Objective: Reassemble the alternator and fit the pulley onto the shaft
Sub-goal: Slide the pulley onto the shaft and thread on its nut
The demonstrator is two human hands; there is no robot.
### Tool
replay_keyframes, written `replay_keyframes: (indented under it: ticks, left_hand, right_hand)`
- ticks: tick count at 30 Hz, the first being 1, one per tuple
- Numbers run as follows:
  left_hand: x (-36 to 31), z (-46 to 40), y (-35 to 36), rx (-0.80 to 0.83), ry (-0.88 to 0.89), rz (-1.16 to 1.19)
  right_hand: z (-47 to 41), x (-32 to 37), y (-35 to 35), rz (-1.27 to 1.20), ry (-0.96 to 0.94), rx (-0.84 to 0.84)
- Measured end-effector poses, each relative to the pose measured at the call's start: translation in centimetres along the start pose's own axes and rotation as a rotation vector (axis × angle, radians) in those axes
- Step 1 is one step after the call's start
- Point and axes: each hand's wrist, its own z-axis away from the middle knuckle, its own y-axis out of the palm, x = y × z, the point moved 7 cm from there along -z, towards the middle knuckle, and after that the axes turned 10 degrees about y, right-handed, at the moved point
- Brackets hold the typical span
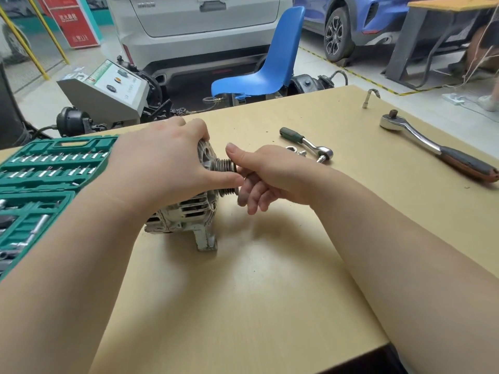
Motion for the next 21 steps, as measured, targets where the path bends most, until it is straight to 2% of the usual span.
replay_keyframes:
  ticks: [2,5,6,7,11,12,15,18,21]
  left_hand:
    - [0.3,0.0,0.0,0.01,-0.035,0.055]
    - [0.6,0.0,0.0,0.036,-0.036,0.105]
    - [0.7,0.0,0.0,0.049,-0.025,0.122]
    - [0.8,0.0,-0.1,0.067,-0.006,0.141]
    - [1.6,0.5,-0.3,0.154,0.129,0.292]
    - [1.8,0.7,-0.5,0.164,0.164,0.327]
    - [2.0,1.0,-0.7,0.167,0.233,0.369]
    - [2.0,1.0,-0.7,0.161,0.252,0.391]
    - [2.1,0.8,-0.8,0.154,0.244,0.425]
  right_hand:
    - [0.5,0.9,-3.3,0.145,-0.052,-0.254]
    - [2.4,2.1,-9.3,0.359,-0.133,-0.779]
    - [2.7,2.0,-10.3,0.436,-0.119,-0.867]
    - [2.5,1.6,-10.5,0.5,-0.091,-0.87]
    - [0.3,-0.1,-7.2,0.681,-0.02,-0.58]
    - [0.0,-0.3,-6.6,0.746,-0.013,-0.552]
    - [-0.1,-0.6,-5.7,0.881,-0.005,-0.556]
    - [-0.4,-0.9,-4.2,0.91,-0.014,-0.486]
    - [-0.5,-0.7,-3.2,0.944,-0.044,-0.498]
